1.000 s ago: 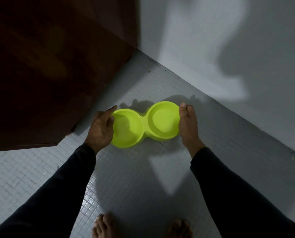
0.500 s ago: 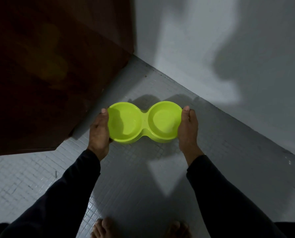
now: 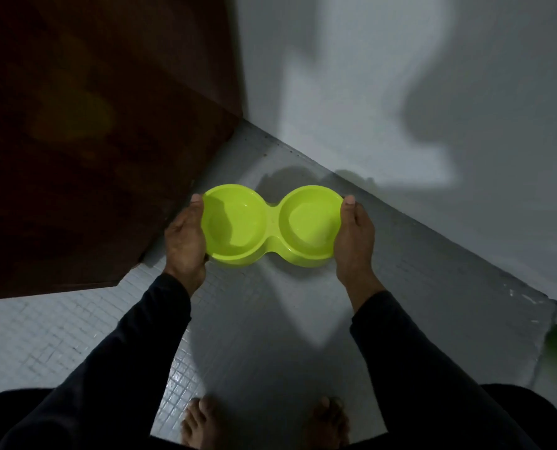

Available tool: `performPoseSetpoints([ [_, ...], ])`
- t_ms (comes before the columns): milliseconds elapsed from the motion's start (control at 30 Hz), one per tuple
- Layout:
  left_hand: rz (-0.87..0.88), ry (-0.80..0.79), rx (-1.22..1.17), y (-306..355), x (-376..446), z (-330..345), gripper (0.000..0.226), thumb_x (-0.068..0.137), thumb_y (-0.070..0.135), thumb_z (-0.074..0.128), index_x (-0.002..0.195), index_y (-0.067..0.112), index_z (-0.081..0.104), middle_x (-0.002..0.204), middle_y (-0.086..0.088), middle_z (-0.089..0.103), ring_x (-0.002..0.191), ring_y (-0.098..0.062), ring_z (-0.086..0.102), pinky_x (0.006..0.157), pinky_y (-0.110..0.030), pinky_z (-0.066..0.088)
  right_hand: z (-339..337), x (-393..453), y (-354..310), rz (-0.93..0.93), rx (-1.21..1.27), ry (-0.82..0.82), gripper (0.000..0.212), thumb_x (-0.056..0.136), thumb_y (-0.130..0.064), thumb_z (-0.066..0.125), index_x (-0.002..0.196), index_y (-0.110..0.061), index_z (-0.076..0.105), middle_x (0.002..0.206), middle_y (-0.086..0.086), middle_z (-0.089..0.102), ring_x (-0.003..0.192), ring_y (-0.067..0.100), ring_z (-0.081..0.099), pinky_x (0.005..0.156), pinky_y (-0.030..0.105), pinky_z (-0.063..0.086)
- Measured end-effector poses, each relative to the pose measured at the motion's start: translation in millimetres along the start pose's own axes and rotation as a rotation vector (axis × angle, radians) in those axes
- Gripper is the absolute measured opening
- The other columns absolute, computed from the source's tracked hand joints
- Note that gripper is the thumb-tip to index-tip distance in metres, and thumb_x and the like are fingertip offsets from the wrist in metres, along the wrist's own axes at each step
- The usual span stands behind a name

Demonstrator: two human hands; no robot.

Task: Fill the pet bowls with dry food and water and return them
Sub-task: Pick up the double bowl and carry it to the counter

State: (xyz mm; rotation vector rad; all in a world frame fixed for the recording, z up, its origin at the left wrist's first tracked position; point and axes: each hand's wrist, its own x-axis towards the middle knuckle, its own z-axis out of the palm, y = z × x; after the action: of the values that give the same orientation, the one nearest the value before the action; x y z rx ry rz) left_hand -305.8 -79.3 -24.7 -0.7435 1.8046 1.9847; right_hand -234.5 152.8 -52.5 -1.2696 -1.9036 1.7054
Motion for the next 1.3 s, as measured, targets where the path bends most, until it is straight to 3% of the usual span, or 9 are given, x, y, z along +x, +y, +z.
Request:
performPoseSetpoints([
  [100,0.020,0.027,-0.018,31.7,-25.1,8.8,0.024,0.103,0.045,0.058,0.107,0.030,0.075,0.126,-0.004,0.073,0.121,-0.030,0.066,0.100,-0.053,0.055,-15.9,-11.6,-39.5,-0.003,0.014,0.013,0.038,0.106,-0.037,0.047,0.071,-0.024,0.055,0.065,-0.018,0.051,0.064,-0.004,0.044,0.064,0.020,0.038],
  [200,0.018,0.036,-0.011,66.3,-53.4,18.0,0.020,0.102,0.046,0.059,0.108,0.034,0.074,0.130,0.001,0.070,0.121,-0.025,0.065,0.104,-0.055,0.052,-35.7,-24.2,-81.2,0.014,0.026,0.017,0.031,0.106,-0.035,0.047,0.082,-0.023,0.064,0.079,-0.013,0.059,0.068,-0.007,0.050,0.067,0.014,0.041],
  [433,0.003,-0.009,0.031,158.0,-135.2,35.3,0.029,0.102,0.047,0.058,0.082,0.048,0.079,0.120,0.004,0.072,0.121,-0.029,0.064,0.102,-0.056,0.053,-85.8,-64.5,-189.4,0.019,0.018,0.047,0.033,0.104,-0.044,0.046,0.092,-0.022,0.068,0.078,-0.012,0.059,0.075,0.006,0.051,0.072,0.029,0.040],
  [633,0.005,-0.006,0.022,237.5,-211.1,44.7,0.020,0.096,0.056,0.063,0.099,0.043,0.078,0.127,0.004,0.072,0.119,-0.027,0.066,0.102,-0.058,0.053,-131.4,-112.7,-288.8,0.060,0.024,0.068,0.035,0.102,-0.049,0.046,0.092,-0.024,0.068,0.078,-0.012,0.058,0.076,0.009,0.052,0.074,0.031,0.044],
  [800,0.001,-0.022,0.017,313.4,-290.1,54.1,0.072,0.067,0.071,0.073,0.125,0.029,0.073,0.128,0.003,0.072,0.117,-0.025,0.068,0.103,-0.055,0.053,-179.0,-160.3,-382.7,0.058,0.029,0.111,0.035,0.102,-0.048,0.048,0.090,-0.023,0.068,0.081,-0.007,0.061,0.077,0.011,0.054,0.074,0.031,0.045],
  [933,0.010,-0.013,0.004,371.6,-346.5,57.4,0.084,0.062,0.073,0.073,0.131,0.024,0.070,0.129,0.002,0.072,0.116,-0.025,0.069,0.102,-0.054,0.054,-208.8,-197.9,-453.5,0.068,0.024,0.137,0.036,0.102,-0.049,0.048,0.086,-0.023,0.066,0.078,-0.008,0.059,0.073,0.008,0.052,0.068,0.028,0.041],
  [1067,0.015,-0.008,0.008,421.2,-390.4,57.6,0.077,0.065,0.072,0.076,0.123,0.023,0.074,0.121,0.000,0.075,0.111,-0.027,0.072,0.099,-0.056,0.055,-235.9,-233.6,-520.5,0.049,0.008,0.148,0.038,0.104,-0.047,0.046,0.085,-0.019,0.063,0.078,-0.005,0.057,0.074,0.013,0.050,0.063,0.027,0.040],
  [1200,0.045,-0.009,0.066,474.1,-441.7,67.6,0.035,0.092,0.052,0.070,0.100,0.018,0.077,0.110,-0.004,0.077,0.100,-0.025,0.074,0.080,-0.039,0.060,-260.8,-264.1,-574.1,0.048,0.031,0.147,0.036,0.105,-0.046,0.045,0.091,-0.018,0.063,0.085,-0.006,0.060,0.082,0.015,0.052,0.065,0.025,0.039],
  [1300,0.078,-0.004,0.080,503.8,-466.3,72.9,0.032,0.096,0.047,0.067,0.099,0.015,0.075,0.101,-0.002,0.076,0.089,-0.019,0.073,0.074,-0.031,0.060,-276.5,-279.5,-608.3,0.028,0.065,0.149,0.030,0.106,-0.040,0.045,0.090,-0.021,0.062,0.083,-0.016,0.057,0.087,0.015,0.053,0.072,0.027,0.035],
])
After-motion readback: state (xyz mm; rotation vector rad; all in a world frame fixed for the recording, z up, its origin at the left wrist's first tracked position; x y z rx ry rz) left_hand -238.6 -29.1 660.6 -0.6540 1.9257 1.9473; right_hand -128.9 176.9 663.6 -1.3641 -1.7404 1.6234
